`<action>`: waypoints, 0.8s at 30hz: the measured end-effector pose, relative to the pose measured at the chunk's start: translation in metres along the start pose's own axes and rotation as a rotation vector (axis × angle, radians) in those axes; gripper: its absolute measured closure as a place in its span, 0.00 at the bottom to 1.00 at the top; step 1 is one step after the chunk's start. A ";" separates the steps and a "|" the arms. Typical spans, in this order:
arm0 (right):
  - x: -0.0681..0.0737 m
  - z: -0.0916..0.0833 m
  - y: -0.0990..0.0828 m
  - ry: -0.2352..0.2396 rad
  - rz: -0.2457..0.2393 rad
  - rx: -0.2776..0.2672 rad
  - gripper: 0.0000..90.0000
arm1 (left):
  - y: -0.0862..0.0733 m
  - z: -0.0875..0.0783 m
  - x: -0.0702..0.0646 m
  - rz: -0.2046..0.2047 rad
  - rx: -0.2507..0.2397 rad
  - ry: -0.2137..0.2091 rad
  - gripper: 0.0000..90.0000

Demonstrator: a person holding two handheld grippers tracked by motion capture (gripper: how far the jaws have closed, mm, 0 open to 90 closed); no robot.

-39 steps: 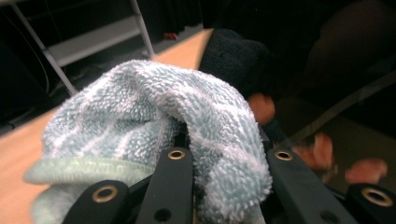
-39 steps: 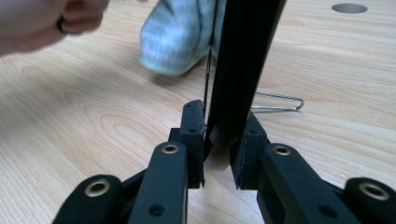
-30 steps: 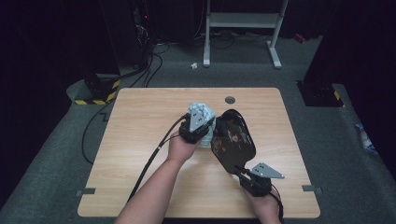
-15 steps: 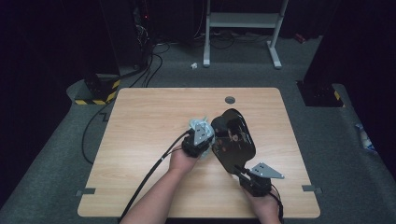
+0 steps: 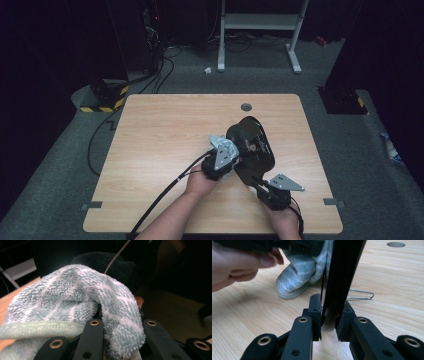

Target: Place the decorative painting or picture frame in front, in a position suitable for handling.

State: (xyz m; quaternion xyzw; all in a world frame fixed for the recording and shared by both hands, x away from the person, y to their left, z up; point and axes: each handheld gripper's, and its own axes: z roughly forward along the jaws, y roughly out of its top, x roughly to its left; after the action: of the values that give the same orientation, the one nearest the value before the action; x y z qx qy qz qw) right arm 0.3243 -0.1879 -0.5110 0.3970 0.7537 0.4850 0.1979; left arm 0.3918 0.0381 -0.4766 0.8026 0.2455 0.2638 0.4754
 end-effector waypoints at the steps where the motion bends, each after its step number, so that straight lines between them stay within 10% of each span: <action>1: 0.000 0.000 0.000 0.000 0.001 0.000 0.86 | 0.003 -0.002 -0.001 0.004 -0.010 -0.002 0.87; 9: 0.000 0.000 0.000 0.004 0.004 0.002 0.86 | 0.032 -0.019 -0.004 -0.008 -0.135 -0.028 0.87; 12: 0.000 0.000 0.000 0.005 -0.001 -0.001 0.86 | 0.041 -0.025 -0.015 0.046 -0.165 -0.043 0.87; 24: -0.001 0.000 0.000 0.005 0.000 -0.003 0.86 | 0.009 -0.007 -0.014 0.047 -0.059 -0.044 0.87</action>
State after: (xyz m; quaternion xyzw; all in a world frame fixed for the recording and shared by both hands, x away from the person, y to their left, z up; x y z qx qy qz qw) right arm 0.3254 -0.1889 -0.5111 0.3954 0.7536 0.4870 0.1965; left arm 0.3777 0.0300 -0.4687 0.7993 0.2083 0.2645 0.4977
